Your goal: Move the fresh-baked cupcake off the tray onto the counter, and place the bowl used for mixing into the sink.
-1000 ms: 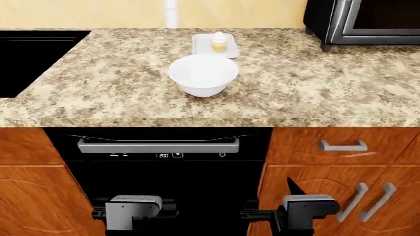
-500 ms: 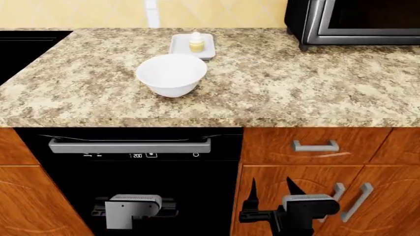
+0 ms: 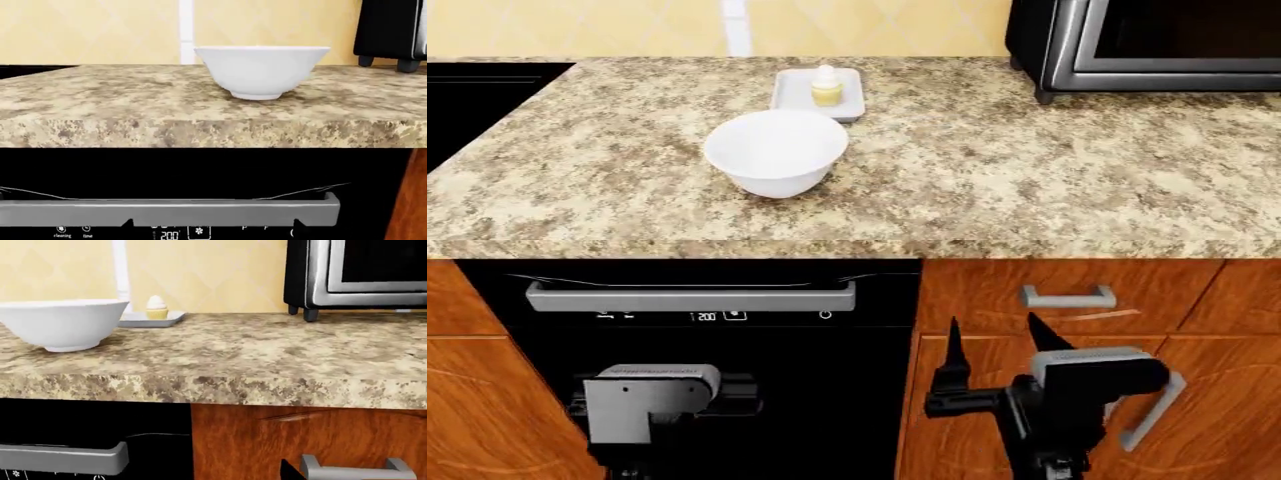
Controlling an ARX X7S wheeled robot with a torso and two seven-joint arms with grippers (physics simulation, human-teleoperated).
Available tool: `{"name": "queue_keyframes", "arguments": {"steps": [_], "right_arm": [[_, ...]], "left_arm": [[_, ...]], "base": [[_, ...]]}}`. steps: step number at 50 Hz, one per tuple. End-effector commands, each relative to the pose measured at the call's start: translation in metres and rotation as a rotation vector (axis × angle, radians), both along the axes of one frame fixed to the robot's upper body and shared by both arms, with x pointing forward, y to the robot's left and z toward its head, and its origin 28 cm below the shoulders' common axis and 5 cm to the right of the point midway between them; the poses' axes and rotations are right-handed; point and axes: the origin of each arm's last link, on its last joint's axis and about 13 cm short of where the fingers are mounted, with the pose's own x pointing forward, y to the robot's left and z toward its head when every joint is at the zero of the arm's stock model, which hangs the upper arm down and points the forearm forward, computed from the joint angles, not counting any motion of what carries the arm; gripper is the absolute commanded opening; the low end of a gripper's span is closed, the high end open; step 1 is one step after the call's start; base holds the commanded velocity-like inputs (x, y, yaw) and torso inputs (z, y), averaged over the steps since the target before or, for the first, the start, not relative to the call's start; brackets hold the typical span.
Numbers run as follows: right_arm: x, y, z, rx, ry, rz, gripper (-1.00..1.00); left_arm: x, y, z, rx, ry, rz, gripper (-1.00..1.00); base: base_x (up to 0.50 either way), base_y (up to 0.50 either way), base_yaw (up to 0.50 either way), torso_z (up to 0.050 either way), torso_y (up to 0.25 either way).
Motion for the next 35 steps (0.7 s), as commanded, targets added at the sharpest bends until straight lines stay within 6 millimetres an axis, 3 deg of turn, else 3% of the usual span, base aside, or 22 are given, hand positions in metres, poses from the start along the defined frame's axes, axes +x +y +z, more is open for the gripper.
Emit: {"name": "queue_keyframes", "arguments": {"steps": [1, 4, 5, 6, 7, 9, 11, 14, 21, 35], "right_arm": [[-0.031, -0.007, 0.106, -0.116, -0.104, 0.010, 1.00], [-0.033, -0.009, 0.134, -0.142, -0.085, -0.013, 1.00], [-0.030, -0.012, 0.146, -0.130, -0.082, -0.091, 1.00], [-0.023, -0.017, 0.160, -0.130, -0.081, -0.135, 1.00], [-0.025, -0.015, 0.168, -0.131, -0.088, -0.136, 1.00], [-0.030, -0.013, 0.193, -0.099, -0.102, -0.148, 1.00], [-0.042, -0.013, 0.208, -0.123, -0.062, -0.012, 1.00], [-0.043, -0.013, 0.230, -0.174, -0.052, -0.064, 1.00], [-0.042, -0.011, 0.254, -0.331, -0.072, -0.075, 1.00], [-0.034, 0.002, 0.270, -0.423, -0.047, -0.090, 1.00]], "left_arm": [[-0.041, 0.020, 0.114, 0.122, -0.115, -0.017, 1.00], [-0.043, 0.036, 0.157, 0.177, -0.210, 0.143, 1.00], [-0.042, 0.040, 0.172, 0.168, -0.219, 0.167, 1.00], [-0.043, 0.043, 0.186, 0.141, -0.212, 0.149, 1.00], [-0.048, 0.040, 0.192, 0.109, -0.163, 0.074, 1.00], [-0.056, 0.045, 0.223, 0.103, -0.110, 0.000, 1.00], [-0.060, 0.050, 0.245, 0.119, -0.108, 0.002, 1.00], [-0.061, 0.054, 0.270, 0.164, -0.077, 0.030, 1.00], [-0.056, 0.058, 0.292, 0.263, -0.039, 0.078, 1.00], [-0.062, 0.071, 0.300, 0.337, 0.000, 0.145, 1.00]], "base": [[0.00, 0.00, 0.00, 0.000, 0.000], [0.00, 0.00, 0.00, 0.000, 0.000], [0.00, 0.00, 0.00, 0.000, 0.000], [0.00, 0.00, 0.00, 0.000, 0.000], [0.00, 0.00, 0.00, 0.000, 0.000], [0.00, 0.00, 0.00, 0.000, 0.000], [0.00, 0.00, 0.00, 0.000, 0.000], [0.00, 0.00, 0.00, 0.000, 0.000], [0.20, 0.00, 0.00, 0.000, 0.000], [0.50, 0.00, 0.00, 0.000, 0.000]]}}
